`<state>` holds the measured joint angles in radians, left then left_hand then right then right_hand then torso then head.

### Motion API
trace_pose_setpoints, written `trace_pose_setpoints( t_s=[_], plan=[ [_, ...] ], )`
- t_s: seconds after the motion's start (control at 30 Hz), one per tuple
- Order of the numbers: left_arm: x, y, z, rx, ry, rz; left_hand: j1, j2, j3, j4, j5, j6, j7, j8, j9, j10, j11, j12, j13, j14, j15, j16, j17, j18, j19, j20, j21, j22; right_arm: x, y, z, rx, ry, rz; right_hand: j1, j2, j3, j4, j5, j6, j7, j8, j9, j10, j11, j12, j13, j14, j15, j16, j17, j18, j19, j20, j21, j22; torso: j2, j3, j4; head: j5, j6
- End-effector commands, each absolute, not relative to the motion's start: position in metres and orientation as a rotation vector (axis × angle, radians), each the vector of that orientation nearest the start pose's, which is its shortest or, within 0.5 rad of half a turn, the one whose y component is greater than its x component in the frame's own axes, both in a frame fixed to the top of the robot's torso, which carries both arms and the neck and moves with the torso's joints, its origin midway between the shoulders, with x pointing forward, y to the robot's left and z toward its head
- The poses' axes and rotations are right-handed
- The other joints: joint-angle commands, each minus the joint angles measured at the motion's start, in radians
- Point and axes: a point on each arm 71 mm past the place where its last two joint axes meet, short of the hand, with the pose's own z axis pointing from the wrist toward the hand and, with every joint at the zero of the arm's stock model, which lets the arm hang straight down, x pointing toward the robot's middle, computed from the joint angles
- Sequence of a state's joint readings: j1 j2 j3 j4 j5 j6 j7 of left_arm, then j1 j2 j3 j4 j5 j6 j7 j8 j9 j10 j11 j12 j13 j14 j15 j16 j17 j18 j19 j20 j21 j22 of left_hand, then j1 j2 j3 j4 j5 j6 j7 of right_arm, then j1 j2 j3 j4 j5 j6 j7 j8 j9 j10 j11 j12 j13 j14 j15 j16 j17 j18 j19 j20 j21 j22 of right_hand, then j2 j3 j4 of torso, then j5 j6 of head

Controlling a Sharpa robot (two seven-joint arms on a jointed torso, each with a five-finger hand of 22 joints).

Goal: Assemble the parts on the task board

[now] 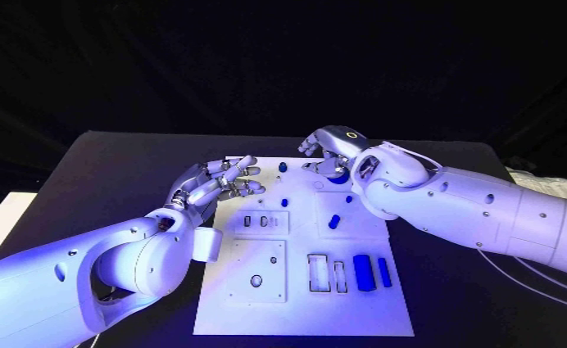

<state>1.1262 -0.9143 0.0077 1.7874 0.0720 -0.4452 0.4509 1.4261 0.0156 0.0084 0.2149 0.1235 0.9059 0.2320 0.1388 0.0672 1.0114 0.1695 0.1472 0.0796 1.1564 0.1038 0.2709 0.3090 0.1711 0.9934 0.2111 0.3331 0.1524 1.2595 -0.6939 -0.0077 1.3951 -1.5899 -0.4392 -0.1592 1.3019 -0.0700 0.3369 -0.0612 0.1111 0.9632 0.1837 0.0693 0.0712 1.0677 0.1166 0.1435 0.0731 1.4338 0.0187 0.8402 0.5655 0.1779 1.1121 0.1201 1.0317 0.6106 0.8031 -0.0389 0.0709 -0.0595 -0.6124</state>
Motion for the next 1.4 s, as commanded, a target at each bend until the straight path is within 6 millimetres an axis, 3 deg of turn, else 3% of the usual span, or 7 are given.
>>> trace_pose_setpoints(
  t_s=[0.03,0.23,0.33,0.77,0.93,1.2,1.4],
  plan=[
    [0.432,0.176,-0.169,-1.213,1.377,-1.671,0.002,0.007,0.0,-0.004,0.004,-0.005,0.001,-0.006,-0.001,-0.006,0.001,-0.004,-0.001,-0.008,0.002,0.002,0.001,0.009,-0.005,0.001,-0.006,-0.001,0.514,-0.178,-0.133,-0.11,1.442,0.585,-0.006,0.002,0.001,0.015,0.014,0.004,0.001,-0.001,0.0,0.07,-0.014,0.027,0.009,0.02,-0.007,0.053,0.062,-0.014,0.036,-0.003,0.042,0.063,-0.003,0.0024,-0.0104,0.002,0.002],
    [0.432,0.176,-0.169,-1.214,1.378,-1.671,0.002,0.007,0.0,-0.004,0.004,-0.005,0.001,-0.006,-0.001,-0.006,0.001,-0.004,-0.001,-0.008,0.002,0.002,0.001,0.009,-0.005,0.001,-0.006,-0.001,0.511,-0.217,-0.13,0.045,1.573,0.561,-0.041,-0.034,-0.036,0.054,0.058,0.014,-0.04,0.002,0.0,0.284,-0.066,0.147,0.084,0.061,-0.046,0.206,0.24,-0.044,0.132,-0.036,0.161,0.241,-0.007,0.0036,-0.019,-0.003,0.004],
    [0.432,0.176,-0.169,-1.214,1.379,-1.671,0.002,0.007,0.0,-0.004,0.004,-0.005,0.001,-0.006,-0.001,-0.006,0.001,-0.004,-0.001,-0.008,0.002,0.002,0.001,0.009,-0.005,0.001,-0.006,-0.001,0.513,-0.232,-0.133,0.096,1.635,0.534,-0.046,-0.05,-0.073,0.076,0.087,0.007,-0.05,0.002,-0.001,0.295,-0.078,0.226,0.176,0.065,-0.059,0.271,0.31,-0.055,0.157,-0.052,0.206,0.301,-0.007,0.0039,-0.019,-0.003,0.006],
    [0.432,0.176,-0.169,-1.214,1.38,-1.673,0.003,0.007,0.0,-0.005,0.004,-0.005,0.001,-0.006,-0.001,-0.006,0.001,-0.004,-0.001,-0.008,0.002,0.002,0.002,0.009,-0.005,0.001,-0.006,-0.001,0.527,-0.242,-0.144,0.114,1.721,0.448,0.0,-0.03,-0.18,0.163,0.102,-0.05,-0.038,0.015,0.001,0.154,-0.065,0.472,0.519,0.06,-0.046,0.392,0.445,-0.064,0.162,-0.041,0.263,0.375,-0.005,0.0034,-0.0147,-0.012,0.011],
    [0.433,0.176,-0.17,-1.214,1.381,-1.674,0.003,0.007,0.0,-0.005,0.004,-0.005,0.001,-0.006,-0.001,-0.006,0.001,-0.004,-0.001,-0.008,0.002,0.002,0.002,0.009,-0.005,0.001,-0.006,-0.001,0.529,-0.235,-0.146,0.07,1.718,0.429,0.013,-0.027,-0.2,0.179,0.104,-0.05,-0.038,0.023,0.002,0.18,-0.065,0.588,0.65,0.071,-0.045,0.446,0.52,-0.074,0.187,-0.039,0.297,0.434,-0.005,0.0029,-0.0157,-0.014,0.007],
    [0.434,0.175,-0.17,-1.214,1.383,-1.675,0.004,0.007,0.0,-0.006,0.004,-0.005,0.0,-0.006,0.0,-0.006,0.0,-0.004,-0.001,-0.008,0.002,0.003,0.004,0.009,-0.005,0.001,-0.006,-0.001,0.531,-0.227,-0.151,0.022,1.729,0.406,0.037,-0.015,-0.247,0.198,0.105,-0.034,-0.038,0.049,0.004,0.309,-0.061,1.021,1.092,0.088,-0.04,0.558,0.686,-0.09,0.222,-0.034,0.352,0.526,-0.005,0.0034,-0.0144,-0.015,0.0],
    [0.434,0.175,-0.171,-1.216,1.383,-1.672,0.004,0.007,0.0,-0.006,0.004,-0.005,0.0,-0.006,0.0,-0.006,0.0,-0.004,-0.001,-0.008,0.002,0.003,0.004,0.009,-0.005,0.001,-0.006,-0.001,0.531,-0.226,-0.152,0.002,1.727,0.398,0.044,-0.008,-0.262,0.202,0.105,-0.034,-0.036,0.055,0.002,0.319,-0.058,1.08,1.156,0.091,-0.037,0.582,0.724,-0.093,0.229,-0.031,0.365,0.548,-0.004,0.003,-0.0158,-0.014,-0.002]
  ],
)
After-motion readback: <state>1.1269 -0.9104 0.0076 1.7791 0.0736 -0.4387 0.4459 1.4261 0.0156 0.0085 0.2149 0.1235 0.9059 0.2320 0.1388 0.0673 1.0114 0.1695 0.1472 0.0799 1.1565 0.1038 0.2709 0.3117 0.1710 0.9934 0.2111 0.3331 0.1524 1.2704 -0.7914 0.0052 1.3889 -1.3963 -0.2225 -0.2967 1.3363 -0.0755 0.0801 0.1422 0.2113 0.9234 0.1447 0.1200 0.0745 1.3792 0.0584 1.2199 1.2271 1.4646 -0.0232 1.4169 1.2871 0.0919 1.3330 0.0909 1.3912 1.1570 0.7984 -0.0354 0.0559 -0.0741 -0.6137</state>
